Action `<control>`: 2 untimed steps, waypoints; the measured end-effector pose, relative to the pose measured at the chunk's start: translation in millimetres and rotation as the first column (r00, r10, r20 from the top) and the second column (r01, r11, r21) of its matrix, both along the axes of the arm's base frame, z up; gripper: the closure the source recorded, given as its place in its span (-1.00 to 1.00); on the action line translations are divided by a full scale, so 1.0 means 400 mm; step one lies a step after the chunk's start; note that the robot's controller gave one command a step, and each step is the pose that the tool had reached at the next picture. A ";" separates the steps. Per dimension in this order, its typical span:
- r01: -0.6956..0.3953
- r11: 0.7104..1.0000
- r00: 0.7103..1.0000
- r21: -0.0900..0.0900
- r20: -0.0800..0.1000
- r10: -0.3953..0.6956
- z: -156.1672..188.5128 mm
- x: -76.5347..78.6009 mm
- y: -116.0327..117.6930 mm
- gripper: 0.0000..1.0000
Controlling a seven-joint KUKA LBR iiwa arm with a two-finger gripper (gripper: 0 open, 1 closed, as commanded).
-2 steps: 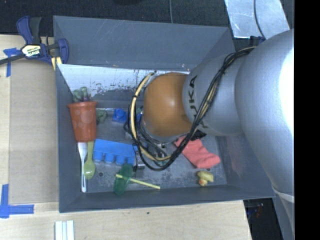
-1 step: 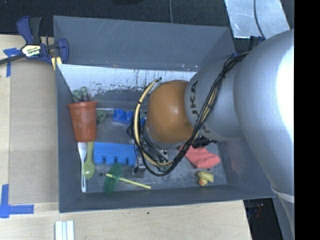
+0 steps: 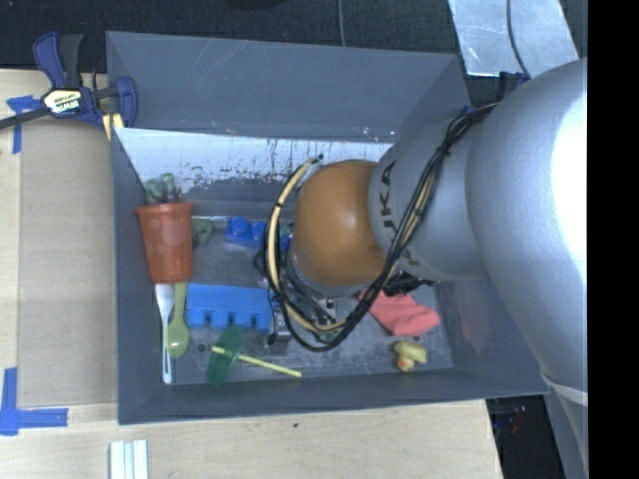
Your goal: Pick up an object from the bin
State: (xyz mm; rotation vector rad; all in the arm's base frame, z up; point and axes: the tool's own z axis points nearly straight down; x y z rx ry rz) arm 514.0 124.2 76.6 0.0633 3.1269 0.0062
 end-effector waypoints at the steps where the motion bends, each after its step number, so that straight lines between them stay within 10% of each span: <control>1: 0.014 1.000 1.000 -0.001 -0.004 -0.014 0.191 -0.018 0.021 1.00; 2: 0.005 1.000 1.000 -0.002 -0.007 -0.005 0.399 -0.019 0.012 1.00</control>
Offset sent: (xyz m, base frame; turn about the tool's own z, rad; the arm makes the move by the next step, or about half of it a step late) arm -0.0088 0.0003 0.2233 -0.0043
